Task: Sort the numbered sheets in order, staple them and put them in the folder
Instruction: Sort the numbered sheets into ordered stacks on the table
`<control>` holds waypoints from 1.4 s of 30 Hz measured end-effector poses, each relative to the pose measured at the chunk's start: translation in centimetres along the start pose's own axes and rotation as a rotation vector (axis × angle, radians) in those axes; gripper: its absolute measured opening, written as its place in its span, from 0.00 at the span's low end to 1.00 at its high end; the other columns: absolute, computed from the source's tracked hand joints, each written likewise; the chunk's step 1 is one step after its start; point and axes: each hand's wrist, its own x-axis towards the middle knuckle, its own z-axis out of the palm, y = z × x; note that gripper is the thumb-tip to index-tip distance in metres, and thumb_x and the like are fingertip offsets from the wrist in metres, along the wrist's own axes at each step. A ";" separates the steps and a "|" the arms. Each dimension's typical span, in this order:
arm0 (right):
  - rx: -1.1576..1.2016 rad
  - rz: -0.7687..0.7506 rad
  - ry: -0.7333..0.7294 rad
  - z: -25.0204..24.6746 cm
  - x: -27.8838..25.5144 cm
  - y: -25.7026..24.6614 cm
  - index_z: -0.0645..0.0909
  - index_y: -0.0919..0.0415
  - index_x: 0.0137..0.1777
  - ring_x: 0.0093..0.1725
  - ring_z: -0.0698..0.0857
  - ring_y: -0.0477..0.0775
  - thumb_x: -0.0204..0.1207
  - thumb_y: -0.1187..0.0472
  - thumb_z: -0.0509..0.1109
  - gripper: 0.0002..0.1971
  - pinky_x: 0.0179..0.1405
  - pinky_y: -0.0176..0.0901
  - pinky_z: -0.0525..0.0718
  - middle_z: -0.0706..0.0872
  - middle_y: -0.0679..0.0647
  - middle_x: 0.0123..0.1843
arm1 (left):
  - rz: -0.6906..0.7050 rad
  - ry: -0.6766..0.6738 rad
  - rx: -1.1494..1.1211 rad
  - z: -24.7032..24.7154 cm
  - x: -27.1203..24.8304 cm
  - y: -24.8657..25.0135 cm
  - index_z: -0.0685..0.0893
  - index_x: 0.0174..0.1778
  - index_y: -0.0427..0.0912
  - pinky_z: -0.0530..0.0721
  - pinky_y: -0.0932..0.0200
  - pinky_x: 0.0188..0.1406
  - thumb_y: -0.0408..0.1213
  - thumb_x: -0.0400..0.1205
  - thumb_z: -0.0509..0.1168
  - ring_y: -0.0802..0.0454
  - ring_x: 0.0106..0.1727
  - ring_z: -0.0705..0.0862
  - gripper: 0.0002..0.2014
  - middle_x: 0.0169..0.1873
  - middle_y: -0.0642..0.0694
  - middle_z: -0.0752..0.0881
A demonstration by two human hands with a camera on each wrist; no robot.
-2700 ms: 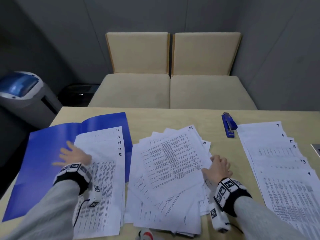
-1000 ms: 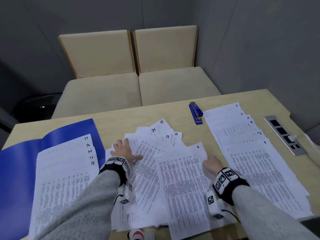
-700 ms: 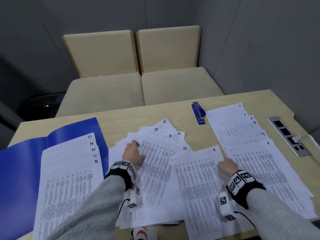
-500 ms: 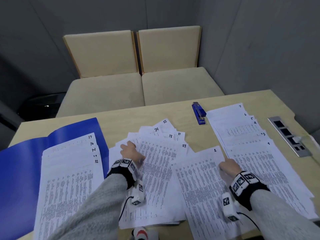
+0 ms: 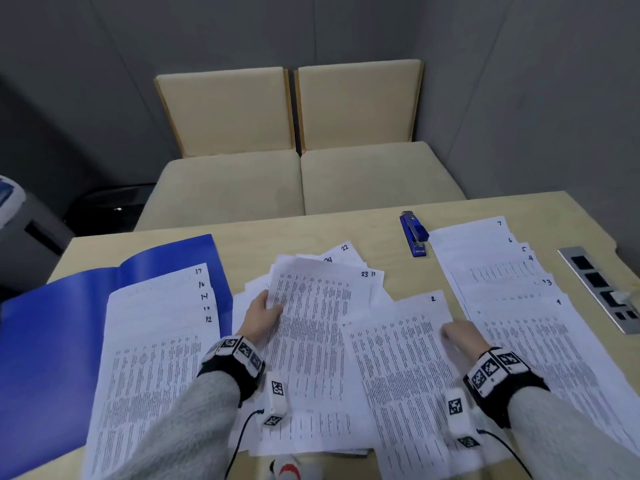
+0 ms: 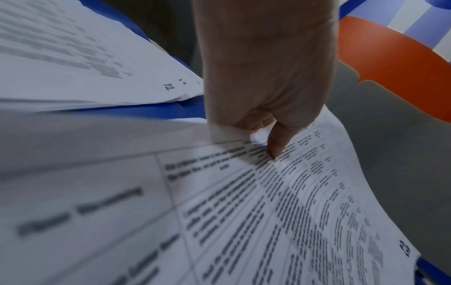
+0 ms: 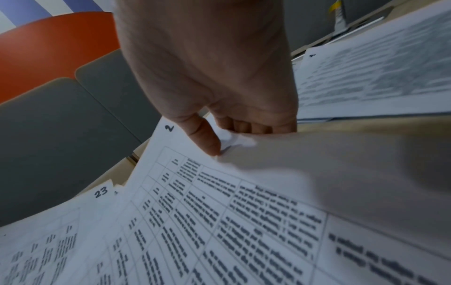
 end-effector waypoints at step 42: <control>-0.430 -0.292 0.051 12.4 1.3 -14.5 0.77 0.52 0.54 0.68 0.69 0.58 0.68 0.46 0.76 0.19 0.63 0.53 0.72 0.72 0.56 0.66 | -0.069 0.429 -0.329 -9.4 0.7 0.8 0.75 0.34 0.40 0.72 0.55 0.32 0.28 0.77 0.57 0.46 0.34 0.73 0.07 0.31 0.42 0.77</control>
